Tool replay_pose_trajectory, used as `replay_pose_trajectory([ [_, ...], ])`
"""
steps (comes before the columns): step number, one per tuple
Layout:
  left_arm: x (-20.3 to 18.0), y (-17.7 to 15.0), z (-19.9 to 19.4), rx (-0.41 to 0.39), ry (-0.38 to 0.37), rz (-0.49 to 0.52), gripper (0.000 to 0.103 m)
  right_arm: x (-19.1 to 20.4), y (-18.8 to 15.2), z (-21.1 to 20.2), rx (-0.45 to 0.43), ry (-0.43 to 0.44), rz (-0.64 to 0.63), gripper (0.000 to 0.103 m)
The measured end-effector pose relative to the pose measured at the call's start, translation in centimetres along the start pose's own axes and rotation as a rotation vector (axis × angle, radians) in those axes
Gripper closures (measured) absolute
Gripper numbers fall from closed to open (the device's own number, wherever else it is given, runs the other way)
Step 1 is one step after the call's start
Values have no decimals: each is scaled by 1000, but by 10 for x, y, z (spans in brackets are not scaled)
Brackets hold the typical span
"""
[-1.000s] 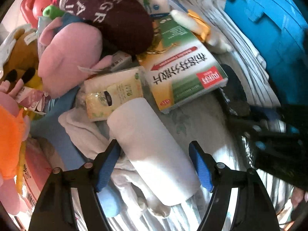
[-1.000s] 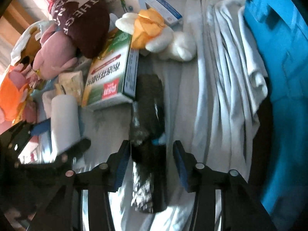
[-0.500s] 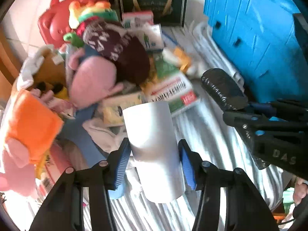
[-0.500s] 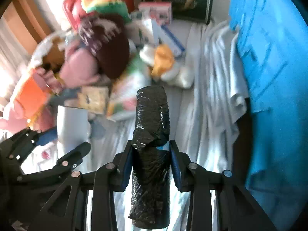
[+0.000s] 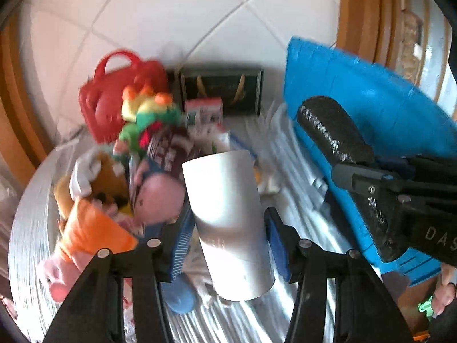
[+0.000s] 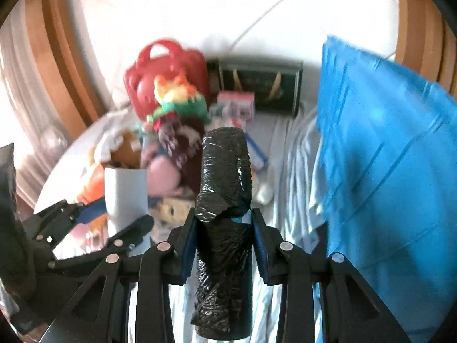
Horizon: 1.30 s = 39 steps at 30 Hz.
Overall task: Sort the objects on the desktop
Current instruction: 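Carry the paper roll and black roll into the blue crate and release both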
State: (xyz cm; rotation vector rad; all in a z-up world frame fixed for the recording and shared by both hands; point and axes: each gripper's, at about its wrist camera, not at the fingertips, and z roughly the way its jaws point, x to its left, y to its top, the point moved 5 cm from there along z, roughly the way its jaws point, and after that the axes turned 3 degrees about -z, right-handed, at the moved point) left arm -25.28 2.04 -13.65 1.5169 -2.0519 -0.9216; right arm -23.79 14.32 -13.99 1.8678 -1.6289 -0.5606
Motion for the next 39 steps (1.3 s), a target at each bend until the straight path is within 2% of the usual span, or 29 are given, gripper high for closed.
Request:
replay_pose_trajectory([
  [9, -62, 74, -49, -166, -87, 96, 53, -39, 52, -101, -199, -76, 48, 68],
  [13, -102, 109, -59, -184, -144, 130, 53, -77, 69, -145, -241, -129, 62, 68],
  [17, -150, 141, -60, -166, -216, 167, 53, -131, 79, -172, -225, -197, 86, 68],
  [23, -240, 175, -36, -59, -272, 214, 53, -232, 79, -179, -116, -304, 126, 68],
  [26, -288, 185, -2, 31, -259, 237, 53, -287, 69, -156, -23, -300, 166, 68],
  [29, -322, 181, 39, 141, -229, 251, 53, -327, 58, -128, 64, -289, 196, 68],
  [34, -348, 160, 92, 284, -165, 281, 53, -372, 30, -79, 193, -245, 229, 68],
  [39, -355, 149, 112, 340, -112, 280, 53, -391, 19, -63, 216, -251, 202, 68],
])
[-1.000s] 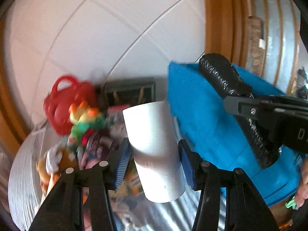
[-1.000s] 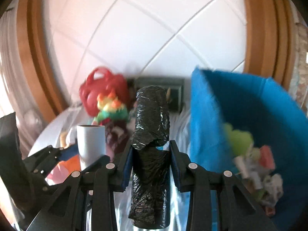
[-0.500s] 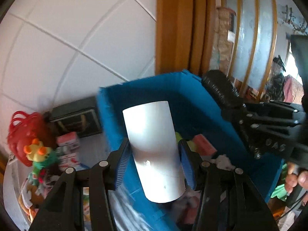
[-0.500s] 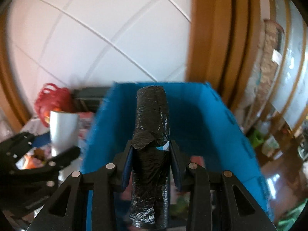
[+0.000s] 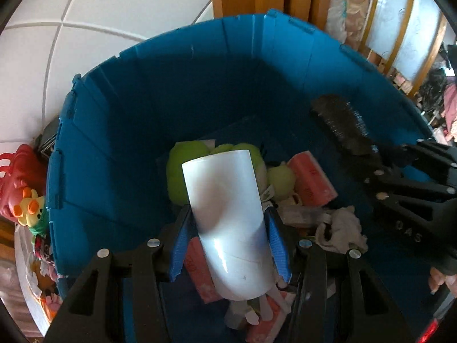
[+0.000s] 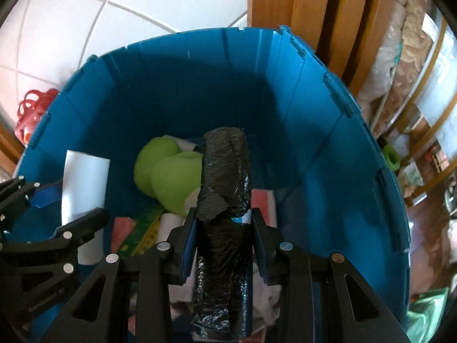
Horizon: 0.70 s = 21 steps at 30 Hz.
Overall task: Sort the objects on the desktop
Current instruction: 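Carry the paper roll and black roll into the blue crate and release both, then lift both tools out of the crate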
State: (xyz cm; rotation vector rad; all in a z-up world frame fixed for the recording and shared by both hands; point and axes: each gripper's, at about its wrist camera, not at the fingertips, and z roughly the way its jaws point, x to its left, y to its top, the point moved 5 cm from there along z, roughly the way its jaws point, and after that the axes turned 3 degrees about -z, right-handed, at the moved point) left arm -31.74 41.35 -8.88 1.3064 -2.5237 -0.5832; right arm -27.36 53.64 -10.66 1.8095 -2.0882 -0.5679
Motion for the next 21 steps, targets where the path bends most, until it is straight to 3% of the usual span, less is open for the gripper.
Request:
replay_pose_trajectory([
  [5, -1, 4, 7, 19, 27, -21, 53, -5, 3, -1, -30, -52, -51, 68],
  [9, -1, 7, 2, 4, 89, -8, 52, -15, 9, -1, -61, -89, -75, 68],
  [13, 5, 11, -5, -21, 119, -14, 34, -15, 14, -4, -86, -93, -73, 66],
  [14, 6, 12, -7, -25, 123, -15, 32, -14, 15, -7, -97, -104, -76, 59],
  [17, 9, 9, -14, -29, 131, -16, 31, -11, 17, -17, -126, -102, -78, 24],
  [21, 14, 3, -27, -38, 124, -33, 31, -8, 19, -34, -156, -103, -80, 0],
])
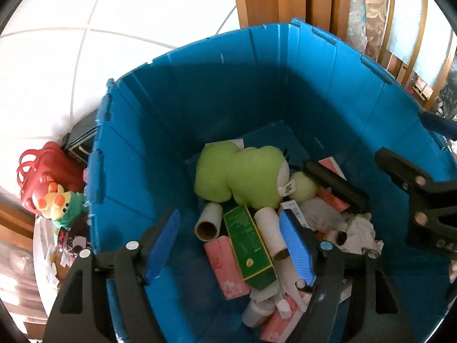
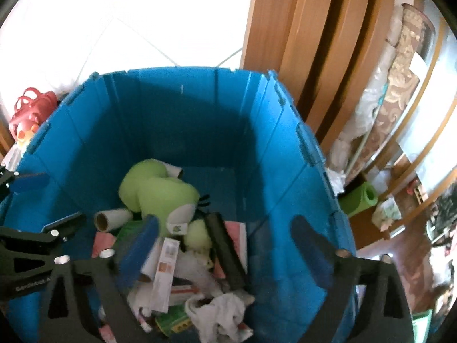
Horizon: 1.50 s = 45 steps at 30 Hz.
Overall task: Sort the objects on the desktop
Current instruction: 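Lift both tools out of the crate, then grasp a clear wrapped packet with the left tool while the right tool grasps a white plush bunny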
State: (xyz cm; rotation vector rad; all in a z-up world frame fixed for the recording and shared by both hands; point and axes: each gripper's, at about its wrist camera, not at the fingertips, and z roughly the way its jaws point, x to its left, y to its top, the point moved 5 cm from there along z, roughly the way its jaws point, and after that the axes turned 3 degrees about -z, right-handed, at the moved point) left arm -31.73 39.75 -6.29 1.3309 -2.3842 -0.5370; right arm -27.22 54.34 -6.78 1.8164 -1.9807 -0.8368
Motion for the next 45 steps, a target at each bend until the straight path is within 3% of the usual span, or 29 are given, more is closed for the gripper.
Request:
replay_pose_trajectory([
  [8, 12, -12, -32, -43, -24, -13, 31, 3, -6, -30, -12, 34, 10, 0],
  [17, 28, -41, -83, -156, -58, -31, 31, 22, -21, -71, -58, 98, -4, 0],
  [20, 38, -57, -105, -238, -43, -47, 31, 36, -29, -86, -84, 131, -4, 0],
  [25, 78, -94, -145, -433, -9, -140, 16, 77, -38, -118, -163, 186, -29, 0],
  [29, 120, -129, -151, -499, 32, -212, 14, 120, -43, -141, -238, 240, -46, 0],
  [33, 179, -173, -141, -479, 148, -294, 14, 172, -45, -158, -285, 325, -55, 0],
  [39, 284, -242, -111, -384, 263, -421, 14, 265, -43, -167, -322, 422, -97, 0],
  [45, 345, -295, -70, -279, 262, -504, 14, 353, -43, -147, -309, 462, -142, 0],
])
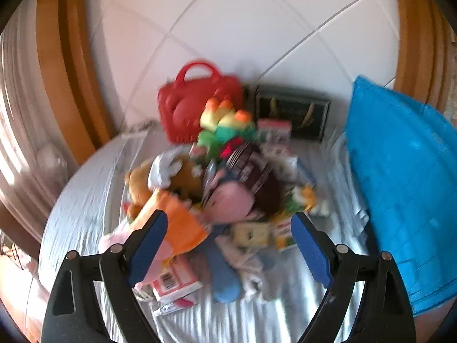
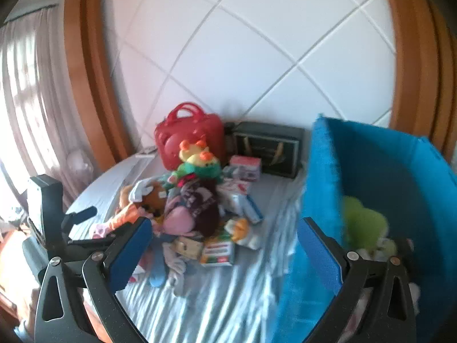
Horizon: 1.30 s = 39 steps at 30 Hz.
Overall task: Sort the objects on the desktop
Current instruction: 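Grasp a clear wrapped packet with the left tool while the right tool grasps a white plush bunny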
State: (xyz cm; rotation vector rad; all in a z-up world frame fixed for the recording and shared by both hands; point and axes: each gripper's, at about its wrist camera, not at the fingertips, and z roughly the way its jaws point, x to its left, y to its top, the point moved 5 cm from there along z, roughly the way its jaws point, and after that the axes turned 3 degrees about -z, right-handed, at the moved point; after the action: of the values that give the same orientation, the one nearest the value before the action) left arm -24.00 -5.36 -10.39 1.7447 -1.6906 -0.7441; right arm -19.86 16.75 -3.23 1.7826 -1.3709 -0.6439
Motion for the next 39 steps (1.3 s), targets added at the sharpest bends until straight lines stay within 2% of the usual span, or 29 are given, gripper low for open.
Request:
replay_pose_trajectory([
  [3, 15, -17, 28, 60, -4, -20, 14, 21, -15, 43, 45, 2, -8, 0],
  [5, 21, -26, 42, 70, -16, -30, 14, 25, -27, 70, 86, -11, -2, 0],
  [12, 14, -48, 110, 159, -70, -44, 14, -3, -84, 162, 270, -99, 85, 0],
  [18, -16, -66, 178, 271, -108, 0, 14, -35, -112, 206, 369, -156, 150, 0],
  [22, -33, -72, 213, 324, -145, 17, 14, -43, -114, 227, 386, -170, 148, 0],
  [25, -41, -82, 237, 382, -144, 48, 14, -47, -118, 246, 400, -181, 168, 0],
  [28, -42, -90, 251, 406, -149, 83, 36, -51, -120, 268, 406, -167, 191, 0],
  [30, -39, -85, 249, 385, -167, 70, 52, -54, -120, 281, 415, -170, 191, 0],
  [31, -37, -82, 248, 381, -165, 69, 65, -54, -120, 289, 415, -162, 191, 0],
  [32, -34, -79, 248, 382, -165, 67, 68, -54, -119, 296, 417, -162, 187, 0],
  [34, -31, -77, 251, 403, -192, 50, 70, -54, -117, 313, 425, -175, 165, 0],
  [37, -33, -79, 250, 404, -187, 82, 69, -53, -119, 335, 448, -179, 131, 0],
  [39, -34, -79, 250, 405, -179, 87, 61, -57, -120, 345, 458, -200, 111, 2],
])
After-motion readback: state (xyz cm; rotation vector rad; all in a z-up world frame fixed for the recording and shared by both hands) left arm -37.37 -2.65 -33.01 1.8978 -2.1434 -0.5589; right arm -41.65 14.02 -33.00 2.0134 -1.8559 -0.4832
